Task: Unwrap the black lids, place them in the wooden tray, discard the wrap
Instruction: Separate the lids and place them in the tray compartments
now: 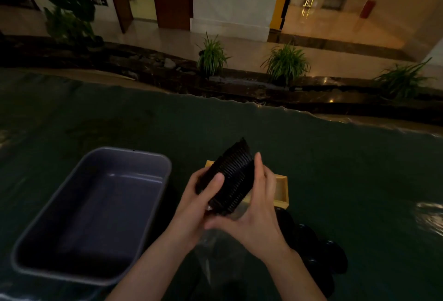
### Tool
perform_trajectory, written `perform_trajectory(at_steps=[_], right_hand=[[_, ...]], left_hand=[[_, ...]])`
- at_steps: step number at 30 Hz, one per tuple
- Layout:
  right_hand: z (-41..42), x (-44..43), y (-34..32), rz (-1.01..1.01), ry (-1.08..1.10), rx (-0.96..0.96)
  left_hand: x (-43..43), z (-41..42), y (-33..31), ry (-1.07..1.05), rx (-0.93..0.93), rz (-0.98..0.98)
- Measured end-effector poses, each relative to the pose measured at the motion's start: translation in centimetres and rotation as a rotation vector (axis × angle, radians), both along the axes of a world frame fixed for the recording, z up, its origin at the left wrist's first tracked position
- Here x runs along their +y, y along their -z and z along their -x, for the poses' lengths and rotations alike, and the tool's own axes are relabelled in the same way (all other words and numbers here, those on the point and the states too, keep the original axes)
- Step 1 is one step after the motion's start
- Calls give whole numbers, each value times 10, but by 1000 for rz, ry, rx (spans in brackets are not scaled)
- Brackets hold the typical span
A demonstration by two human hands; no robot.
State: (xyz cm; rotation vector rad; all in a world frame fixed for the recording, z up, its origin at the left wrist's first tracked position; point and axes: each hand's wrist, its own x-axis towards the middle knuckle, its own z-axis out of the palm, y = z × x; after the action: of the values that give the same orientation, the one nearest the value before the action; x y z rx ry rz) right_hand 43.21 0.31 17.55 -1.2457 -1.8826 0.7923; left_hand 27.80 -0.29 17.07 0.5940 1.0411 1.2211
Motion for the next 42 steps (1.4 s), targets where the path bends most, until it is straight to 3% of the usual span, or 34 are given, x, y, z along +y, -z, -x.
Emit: perform_trajectory(at_steps=[4, 11, 23, 31, 42], right_hand=[[-5, 1, 8, 24, 33, 237], [6, 7, 21, -80, 147, 210], [17, 25, 48, 116, 178, 314], [28, 27, 67, 471, 81, 375], [36, 34, 85, 484, 191, 412]], left_hand=[[2, 15, 14, -71, 68, 2], [8, 38, 35, -12, 171, -56], [19, 57, 55, 65, 119, -7], [31, 59, 63, 67, 250, -36], [38, 68, 78, 112, 604, -72]])
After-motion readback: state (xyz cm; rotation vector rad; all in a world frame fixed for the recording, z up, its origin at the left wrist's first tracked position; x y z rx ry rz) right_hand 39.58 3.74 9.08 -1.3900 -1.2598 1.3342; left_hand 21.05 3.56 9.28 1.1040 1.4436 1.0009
